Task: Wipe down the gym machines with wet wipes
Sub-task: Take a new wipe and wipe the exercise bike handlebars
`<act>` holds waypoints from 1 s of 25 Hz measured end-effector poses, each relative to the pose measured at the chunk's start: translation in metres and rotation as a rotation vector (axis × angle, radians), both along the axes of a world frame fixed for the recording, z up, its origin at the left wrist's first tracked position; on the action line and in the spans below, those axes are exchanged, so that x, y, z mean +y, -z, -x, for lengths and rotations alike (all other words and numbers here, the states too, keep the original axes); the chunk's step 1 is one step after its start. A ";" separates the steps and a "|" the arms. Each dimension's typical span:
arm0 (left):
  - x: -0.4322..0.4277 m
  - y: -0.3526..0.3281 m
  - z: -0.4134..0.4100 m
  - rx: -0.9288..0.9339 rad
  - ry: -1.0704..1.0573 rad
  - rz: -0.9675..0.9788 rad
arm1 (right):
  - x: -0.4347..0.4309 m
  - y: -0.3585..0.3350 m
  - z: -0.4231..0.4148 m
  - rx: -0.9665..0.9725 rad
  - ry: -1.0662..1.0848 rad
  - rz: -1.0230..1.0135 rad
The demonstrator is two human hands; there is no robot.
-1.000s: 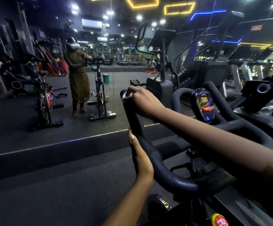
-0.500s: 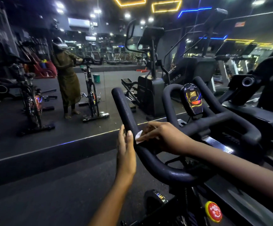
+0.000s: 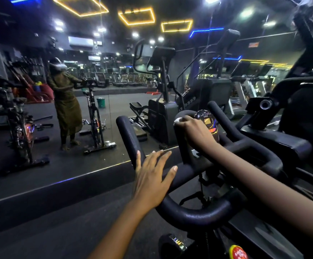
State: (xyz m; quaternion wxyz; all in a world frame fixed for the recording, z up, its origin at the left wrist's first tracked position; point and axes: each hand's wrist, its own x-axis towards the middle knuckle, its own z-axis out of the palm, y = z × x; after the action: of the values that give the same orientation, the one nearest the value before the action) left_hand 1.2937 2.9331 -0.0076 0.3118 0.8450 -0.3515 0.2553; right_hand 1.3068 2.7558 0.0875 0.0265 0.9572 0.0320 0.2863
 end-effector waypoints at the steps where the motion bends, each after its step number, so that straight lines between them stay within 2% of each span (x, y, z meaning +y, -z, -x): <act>1: 0.001 0.000 -0.001 -0.007 -0.006 -0.019 | -0.001 0.003 0.006 0.013 0.006 0.001; 9: -0.001 0.004 -0.001 -0.036 -0.013 0.007 | -0.009 0.040 0.074 0.200 -0.154 0.046; 13: 0.000 0.002 0.000 -0.037 -0.013 -0.001 | -0.007 0.010 0.075 0.180 -0.236 0.007; 17: 0.000 0.002 -0.002 -0.051 -0.023 -0.065 | -0.010 -0.037 0.007 -0.039 -0.070 -0.087; 19: 0.000 0.002 -0.002 -0.050 -0.024 -0.085 | -0.013 -0.046 -0.030 -0.006 0.101 -0.128; 22: 0.000 0.002 -0.003 -0.033 -0.015 -0.052 | -0.008 -0.036 -0.050 0.055 0.223 -0.017; 25: -0.001 0.004 -0.004 -0.042 -0.015 -0.032 | 0.001 -0.018 -0.034 0.016 0.155 0.089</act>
State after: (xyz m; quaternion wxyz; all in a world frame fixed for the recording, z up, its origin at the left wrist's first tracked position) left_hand 1.2974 2.9323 -0.0114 0.2886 0.8470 -0.3557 0.2697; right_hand 1.3412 2.7573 0.1057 0.0905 0.9570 -0.0291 0.2741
